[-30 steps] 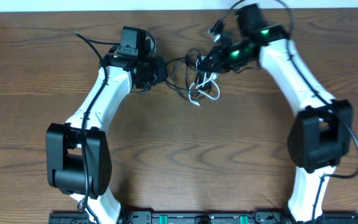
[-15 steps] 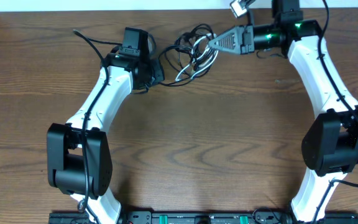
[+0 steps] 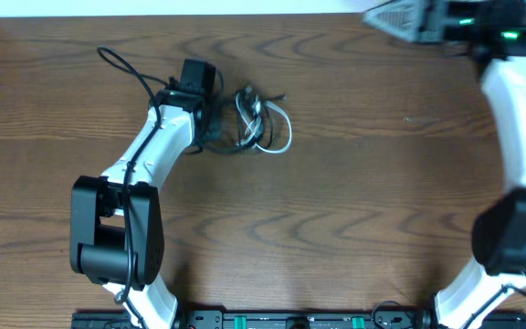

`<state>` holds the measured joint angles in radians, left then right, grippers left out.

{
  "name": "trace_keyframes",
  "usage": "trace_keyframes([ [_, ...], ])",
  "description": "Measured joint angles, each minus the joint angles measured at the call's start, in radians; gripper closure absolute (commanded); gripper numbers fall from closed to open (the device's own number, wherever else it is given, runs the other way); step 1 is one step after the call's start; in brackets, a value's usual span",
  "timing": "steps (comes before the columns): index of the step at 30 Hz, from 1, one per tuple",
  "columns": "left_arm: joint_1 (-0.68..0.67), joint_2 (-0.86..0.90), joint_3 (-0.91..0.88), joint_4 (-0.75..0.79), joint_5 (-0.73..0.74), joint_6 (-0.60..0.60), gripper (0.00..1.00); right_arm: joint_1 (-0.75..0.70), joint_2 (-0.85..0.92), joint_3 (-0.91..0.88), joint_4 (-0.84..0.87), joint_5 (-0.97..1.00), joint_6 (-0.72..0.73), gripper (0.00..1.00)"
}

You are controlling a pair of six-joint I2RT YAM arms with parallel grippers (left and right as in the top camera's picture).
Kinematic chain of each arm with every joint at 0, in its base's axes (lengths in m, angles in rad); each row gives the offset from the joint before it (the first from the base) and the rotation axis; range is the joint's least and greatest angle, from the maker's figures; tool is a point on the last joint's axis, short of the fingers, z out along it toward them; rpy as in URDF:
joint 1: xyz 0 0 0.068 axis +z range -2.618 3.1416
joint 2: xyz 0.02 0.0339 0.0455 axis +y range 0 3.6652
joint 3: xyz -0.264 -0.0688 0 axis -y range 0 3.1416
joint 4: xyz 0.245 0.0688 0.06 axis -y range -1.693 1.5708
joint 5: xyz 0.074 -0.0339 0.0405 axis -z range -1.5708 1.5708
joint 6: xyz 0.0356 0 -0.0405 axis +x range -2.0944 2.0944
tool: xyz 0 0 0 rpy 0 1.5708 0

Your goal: Untangle cables

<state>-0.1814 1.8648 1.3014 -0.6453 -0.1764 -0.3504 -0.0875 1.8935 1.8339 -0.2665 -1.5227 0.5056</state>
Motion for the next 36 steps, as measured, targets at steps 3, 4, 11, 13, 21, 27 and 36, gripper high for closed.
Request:
trace_keyframes([
  [3, 0.011, 0.001, -0.026, 0.017, -0.027, 0.005, 0.93, -0.075, -0.054, 0.007, 0.006, -0.007, 0.033, 0.99],
  [4, 0.013, 0.001, -0.031, 0.021, -0.034, 0.007, 0.93, -0.093, -0.063, 0.01, -0.001, -0.008, 0.04, 0.99],
  [11, 0.015, 0.001, -0.035, 0.087, 0.056, 0.035, 0.93, -0.094, -0.061, 0.012, -0.212, 0.072, -0.011, 0.99],
  [13, 0.016, 0.001, -0.035, 0.127, 0.147, 0.066, 0.93, -0.078, -0.061, 0.012, -0.348, 0.175, -0.069, 0.99],
  [21, 0.016, -0.086, -0.033, 0.183, 0.392, 0.118, 0.93, 0.007, -0.058, 0.012, -0.621, 0.584, -0.28, 0.54],
  [27, 0.016, -0.345, -0.023, 0.26, 0.552, 0.118, 0.93, 0.1, -0.058, 0.012, -0.657, 0.715, -0.377, 0.41],
  [36, 0.016, -0.47, -0.022, 0.307, 0.615, 0.058, 0.93, 0.222, -0.058, 0.012, -0.663, 0.8, -0.396, 0.4],
])
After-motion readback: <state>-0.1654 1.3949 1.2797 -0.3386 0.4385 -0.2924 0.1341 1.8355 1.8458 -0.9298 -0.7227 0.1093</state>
